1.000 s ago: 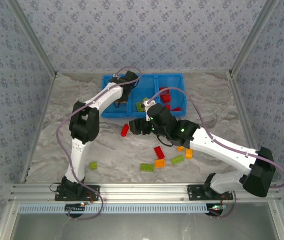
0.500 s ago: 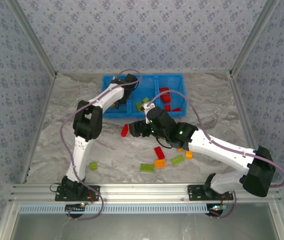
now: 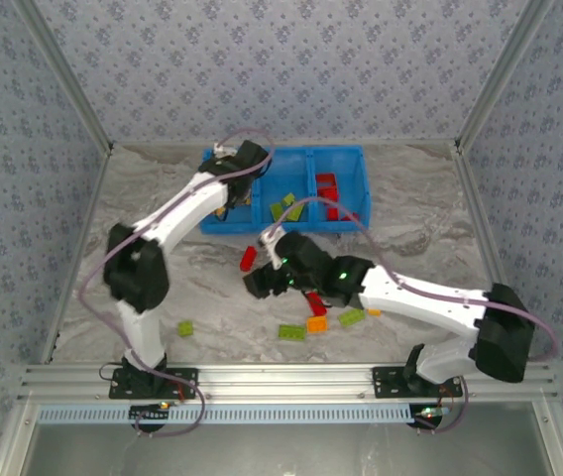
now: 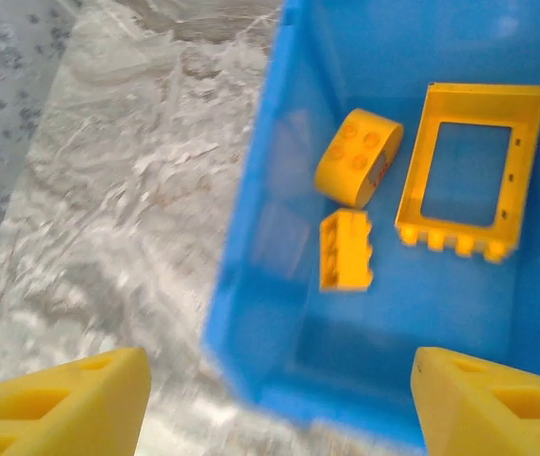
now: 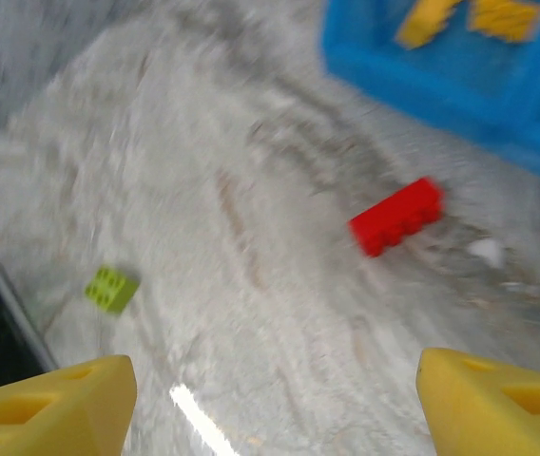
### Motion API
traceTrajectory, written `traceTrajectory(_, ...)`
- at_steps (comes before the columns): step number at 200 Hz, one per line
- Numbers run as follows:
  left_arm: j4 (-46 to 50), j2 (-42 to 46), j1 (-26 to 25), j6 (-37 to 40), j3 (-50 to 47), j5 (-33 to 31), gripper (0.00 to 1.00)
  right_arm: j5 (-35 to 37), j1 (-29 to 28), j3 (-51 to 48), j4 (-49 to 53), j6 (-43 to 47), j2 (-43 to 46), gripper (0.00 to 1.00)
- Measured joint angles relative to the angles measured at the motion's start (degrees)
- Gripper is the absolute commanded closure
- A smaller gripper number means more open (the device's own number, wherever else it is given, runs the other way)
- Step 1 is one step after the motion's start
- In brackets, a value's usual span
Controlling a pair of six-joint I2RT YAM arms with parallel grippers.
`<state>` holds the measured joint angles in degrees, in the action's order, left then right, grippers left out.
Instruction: Sort the legos into containers by color
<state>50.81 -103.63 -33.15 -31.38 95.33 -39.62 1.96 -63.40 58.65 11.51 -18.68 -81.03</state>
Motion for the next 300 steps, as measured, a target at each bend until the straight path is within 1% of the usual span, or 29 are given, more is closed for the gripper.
traceTrajectory(27, 0.15, 18.25, 0.57, -0.92, -10.54, 3.39, 0.2, -3.41, -5.77, 1.42, -1.57, 10.58, -10.82, 0.2)
traceTrajectory(58, 2.84, 37.18, 2.29, -2.69, -22.23, 9.16, 0.19, -6.32, -9.27, 2.16, -5.46, 21.84, -20.24, 0.14)
traceTrajectory(77, 5.7, 47.78, 2.36, -4.96, -28.0, 11.47, 0.19, -7.41, -10.19, 3.63, -7.93, 27.17, -24.02, 0.13)
traceTrajectory(105, 9.73, 61.86, 2.4, -9.25, -34.45, 12.87, 0.18, -8.76, -10.25, 10.82, -9.92, 32.46, -31.08, 0.13)
traceTrajectory(133, 14.97, 72.19, 2.4, -13.03, -35.71, 13.46, 0.17, -9.29, -10.21, 15.76, -12.0, 35.06, -36.02, 0.13)
traceTrajectory(151, 18.62, 75.36, 2.4, -14.99, -34.93, 13.51, 0.17, -9.46, -10.12, 17.97, -12.66, 35.67, -38.49, 0.13)
traceTrajectory(177, 24.52, 76.67, 2.4, -17.75, -32.13, 13.49, 0.17, -10.4, -10.08, 21.18, -12.61, 35.95, -41.99, 0.15)
traceTrajectory(208, 29.7, 78.42, 2.4, -20.0, -30.18, 13.46, 0.15, -11.23, -10.1, 24.76, -12.37, 36.22, -44.46, 0.21)
traceTrajectory(217, 30.8, 79.01, 2.4, -20.46, -30.01, 13.46, 0.15, -11.21, -10.12, 25.75, -12.41, 36.3, -45.09, 0.25)
traceTrajectory(227, 31.91, 79.38, 2.4, -20.81, -29.7, 13.46, 0.15, -11.17, -10.14, 26.67, -12.41, 36.37, -45.83, 0.32)
traceTrajectory(247, 32.46, 79.36, 2.4, -20.85, -29.46, 13.49, 0.15, -12.02, -10.16, 27.56, -12.13, 36.2, -46.73, 0.51)
traceTrajectory(260, 32.7, 79.36, 2.4, -20.85, -29.46, 13.46, 0.15, -11.52, -10.4, 27.87, -12.13, 36.37, -46.88, 0.6)
traceTrajectory(284, 32.76, 79.23, 2.4, -20.81, -29.46, 13.49, 0.14, -11.02, -10.58, 27.87, -12.09, 36.04, -46.88, 0.72)
traceTrajectory(300, 32.7, 79.14, 2.4, -20.74, -29.46, 13.51, 0.14, -10.75, -10.62, 27.8, -12.17, 35.98, -46.75, 0.74)
